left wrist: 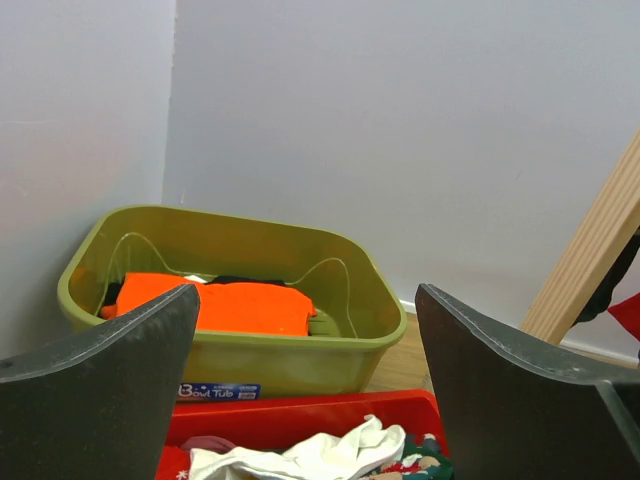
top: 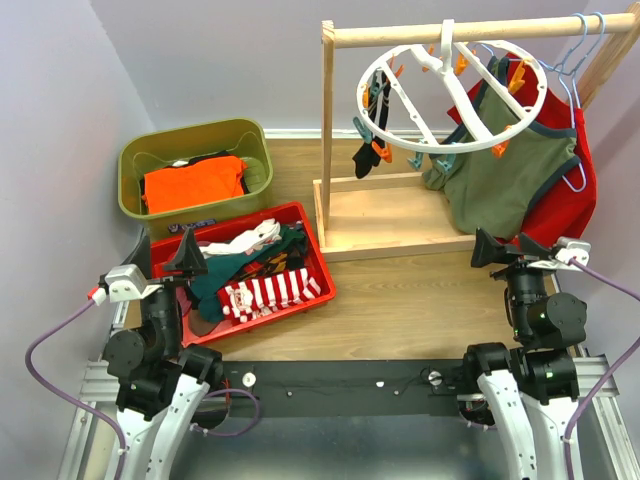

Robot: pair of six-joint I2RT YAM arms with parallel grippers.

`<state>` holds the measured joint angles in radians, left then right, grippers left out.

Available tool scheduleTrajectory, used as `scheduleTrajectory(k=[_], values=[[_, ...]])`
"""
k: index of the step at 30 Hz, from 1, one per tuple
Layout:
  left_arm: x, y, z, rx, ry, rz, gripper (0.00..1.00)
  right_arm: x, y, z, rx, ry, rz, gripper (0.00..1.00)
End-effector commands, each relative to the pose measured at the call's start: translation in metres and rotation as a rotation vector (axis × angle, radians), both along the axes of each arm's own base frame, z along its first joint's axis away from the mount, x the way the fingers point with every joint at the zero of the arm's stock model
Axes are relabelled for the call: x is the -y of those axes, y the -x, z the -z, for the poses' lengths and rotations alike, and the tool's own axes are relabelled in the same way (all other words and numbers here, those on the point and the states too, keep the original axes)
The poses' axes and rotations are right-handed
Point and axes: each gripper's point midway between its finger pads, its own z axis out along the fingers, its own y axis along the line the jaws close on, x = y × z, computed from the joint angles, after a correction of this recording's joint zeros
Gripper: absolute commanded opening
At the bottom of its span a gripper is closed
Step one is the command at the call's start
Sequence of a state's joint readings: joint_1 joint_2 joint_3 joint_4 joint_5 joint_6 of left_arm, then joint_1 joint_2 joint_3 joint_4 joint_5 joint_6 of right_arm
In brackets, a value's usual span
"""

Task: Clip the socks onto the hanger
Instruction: Open the clamp at the hanger.

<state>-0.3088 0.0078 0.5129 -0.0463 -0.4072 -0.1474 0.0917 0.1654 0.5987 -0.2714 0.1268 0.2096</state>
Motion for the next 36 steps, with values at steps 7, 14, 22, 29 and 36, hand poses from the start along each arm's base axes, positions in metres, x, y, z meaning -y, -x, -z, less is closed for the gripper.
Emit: scheduleTrajectory(k=[7,14,22,29,36], values=[[0.005,0.011,-0.011,0.067,-0.017,0.039,0.99,-0.021,-0.001,-0.012,0.033,0.054,-0.117,1.0],[0.019,-0.002,-0.006,0.024,-0.067,0.089,0.99,-0.025,-0.007,-0.032,0.023,0.095,-0.137,1.0],[0.027,-0.006,-0.005,0.018,-0.091,0.121,0.99,-0.027,-0.029,-0.08,0.015,0.155,-0.141,1.0],[0.03,-0.006,-0.005,0.016,-0.106,0.137,0.99,-0.037,-0.053,-0.13,0.038,0.231,-0.19,1.0],[0.031,-0.005,-0.006,0.026,-0.112,0.144,0.99,-0.045,-0.073,-0.155,0.004,0.344,-0.237,1.0]])
